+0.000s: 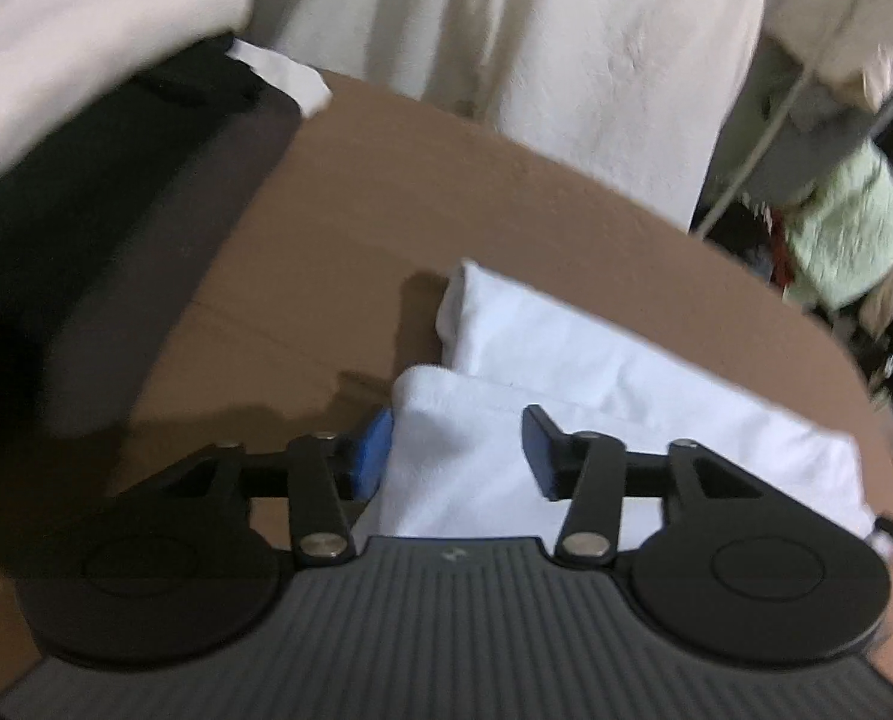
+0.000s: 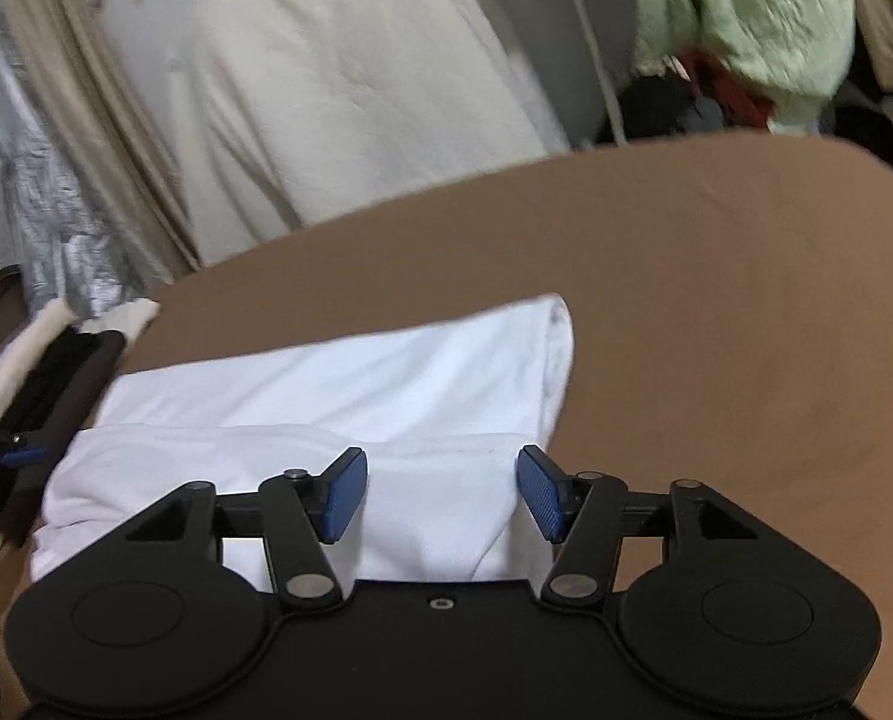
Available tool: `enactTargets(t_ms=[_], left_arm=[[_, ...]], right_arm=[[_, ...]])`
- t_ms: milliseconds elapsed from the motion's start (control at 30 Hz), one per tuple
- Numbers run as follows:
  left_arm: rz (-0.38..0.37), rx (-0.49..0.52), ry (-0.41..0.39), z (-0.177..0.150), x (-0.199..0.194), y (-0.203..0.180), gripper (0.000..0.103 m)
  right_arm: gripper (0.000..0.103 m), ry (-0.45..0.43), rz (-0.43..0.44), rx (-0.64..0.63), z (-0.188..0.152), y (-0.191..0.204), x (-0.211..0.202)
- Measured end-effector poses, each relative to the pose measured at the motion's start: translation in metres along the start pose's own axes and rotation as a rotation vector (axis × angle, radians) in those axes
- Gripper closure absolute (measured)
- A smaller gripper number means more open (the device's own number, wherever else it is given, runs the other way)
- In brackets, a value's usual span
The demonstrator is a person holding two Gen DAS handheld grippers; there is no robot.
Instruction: Fold clothes
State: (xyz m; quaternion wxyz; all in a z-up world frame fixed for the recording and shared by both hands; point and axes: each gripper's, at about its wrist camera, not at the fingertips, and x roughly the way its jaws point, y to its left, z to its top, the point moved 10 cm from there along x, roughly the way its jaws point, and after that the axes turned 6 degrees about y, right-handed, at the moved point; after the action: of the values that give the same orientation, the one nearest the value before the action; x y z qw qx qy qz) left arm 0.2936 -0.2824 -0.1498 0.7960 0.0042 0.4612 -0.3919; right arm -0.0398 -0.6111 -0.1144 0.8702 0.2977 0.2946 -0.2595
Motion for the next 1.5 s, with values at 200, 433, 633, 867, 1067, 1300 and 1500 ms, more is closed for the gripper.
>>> enactTargets(t_ms=[200, 433, 633, 867, 1067, 1300, 1500], left_arm=[[0.077, 0.076, 0.037, -0.012, 0.026, -0.019, 0.1], [-0.042, 0.04, -0.054, -0.001, -0.02, -0.027, 0.1], [-0.098, -0.029, -0.012, -0.008, -0.02, -0.018, 0.1], [-0.216, -0.041, 0.052, -0.02, -0.015, -0.027, 0.1], [-0.21, -0.055, 0.123, -0.037, -0.015, -0.022, 0.1], [-0.142, -0.032, 0.16, -0.07, -0.031, 0.002, 0.1], [-0.083, -0.025, 0.233, -0.098, -0.029, 0.022, 0.1]], right_arm=[[0.091, -0.105, -0.133, -0.063, -0.004, -0.004, -0.002], [0.093, -0.147, -0.022, -0.034, -0.014, 0.006, -0.031], [0.028, -0.06, 0.002, 0.141, -0.026, -0.008, -0.007], [0.032, -0.082, -0.038, -0.079, -0.037, 0.025, -0.015], [0.095, -0.056, 0.01, -0.206, -0.051, 0.047, -0.029], [0.101, 0.107, 0.052, -0.367, -0.101, 0.051, -0.043], [0.091, 0.077, 0.095, -0.2, -0.083, 0.038, -0.062]])
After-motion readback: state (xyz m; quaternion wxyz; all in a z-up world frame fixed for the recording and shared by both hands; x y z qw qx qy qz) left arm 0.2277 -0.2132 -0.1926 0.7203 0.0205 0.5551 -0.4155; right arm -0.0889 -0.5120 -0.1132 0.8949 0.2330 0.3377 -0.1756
